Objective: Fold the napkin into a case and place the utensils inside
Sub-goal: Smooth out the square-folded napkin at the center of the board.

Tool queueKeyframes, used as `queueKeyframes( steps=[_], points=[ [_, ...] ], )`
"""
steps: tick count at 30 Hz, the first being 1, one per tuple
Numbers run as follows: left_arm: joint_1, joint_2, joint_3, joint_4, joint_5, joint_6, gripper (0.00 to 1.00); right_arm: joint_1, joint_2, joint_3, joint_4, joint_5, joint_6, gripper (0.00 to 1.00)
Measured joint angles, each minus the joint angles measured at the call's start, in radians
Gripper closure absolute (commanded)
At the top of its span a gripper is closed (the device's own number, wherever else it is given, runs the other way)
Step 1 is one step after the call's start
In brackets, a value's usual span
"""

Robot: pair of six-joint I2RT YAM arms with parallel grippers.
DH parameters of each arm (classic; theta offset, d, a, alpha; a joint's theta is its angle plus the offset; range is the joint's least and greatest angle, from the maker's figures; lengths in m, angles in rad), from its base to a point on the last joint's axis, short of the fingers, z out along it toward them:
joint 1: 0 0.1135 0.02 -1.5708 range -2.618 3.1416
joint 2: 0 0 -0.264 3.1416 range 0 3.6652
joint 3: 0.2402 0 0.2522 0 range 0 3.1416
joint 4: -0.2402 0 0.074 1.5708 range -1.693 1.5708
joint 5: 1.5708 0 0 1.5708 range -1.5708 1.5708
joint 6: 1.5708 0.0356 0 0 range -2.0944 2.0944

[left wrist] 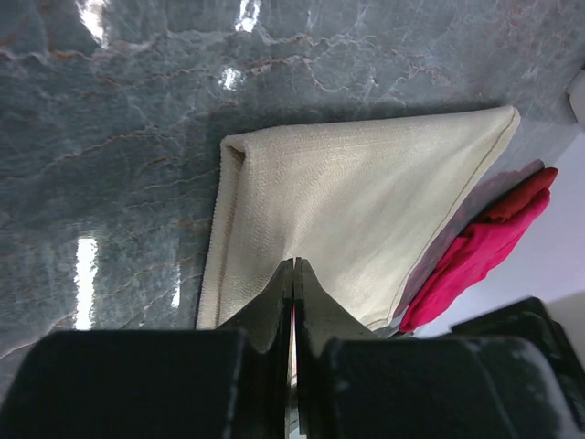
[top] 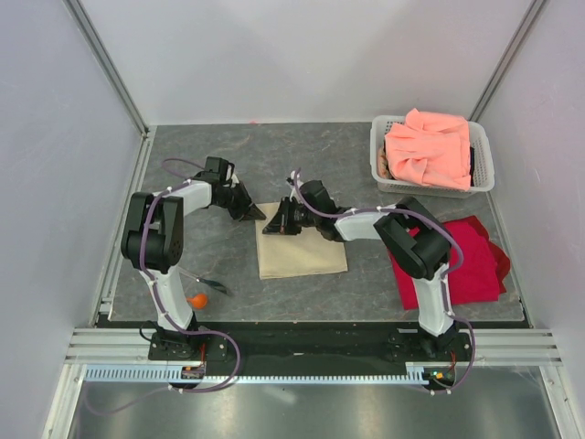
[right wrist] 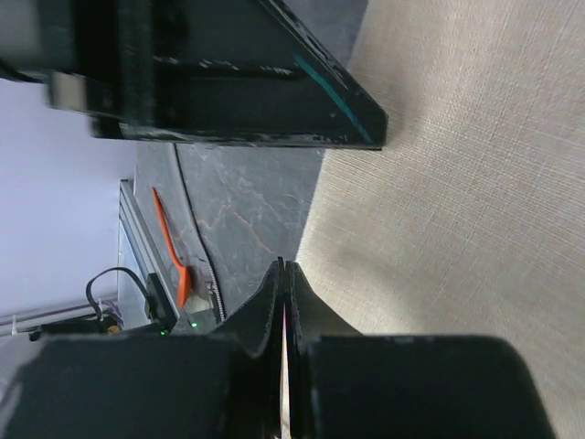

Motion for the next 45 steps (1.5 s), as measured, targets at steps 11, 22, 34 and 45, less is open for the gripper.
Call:
queueKeyframes(
  steps=[11, 22, 34, 45],
  points=[
    [0.007, 0.029, -0.017, 0.007, -0.013, 0.000, 0.97, 0.089, 0.080, -0.020, 0.090, -0.021, 0.030, 1.00],
    [0.011, 0.039, -0.020, 0.016, -0.004, -0.001, 0.97, 0.103, 0.074, -0.129, 0.182, -0.027, 0.040, 1.00],
    [0.017, 0.045, -0.019, 0.019, 0.014, -0.001, 0.97, 0.184, 0.016, -0.238, 0.234, -0.027, 0.028, 0.97],
    [0.009, -0.025, -0.047, 0.013, -0.019, 0.000, 0.87, 0.224, -0.236, -0.322, -0.060, 0.046, -0.081, 0.50]
  ],
)
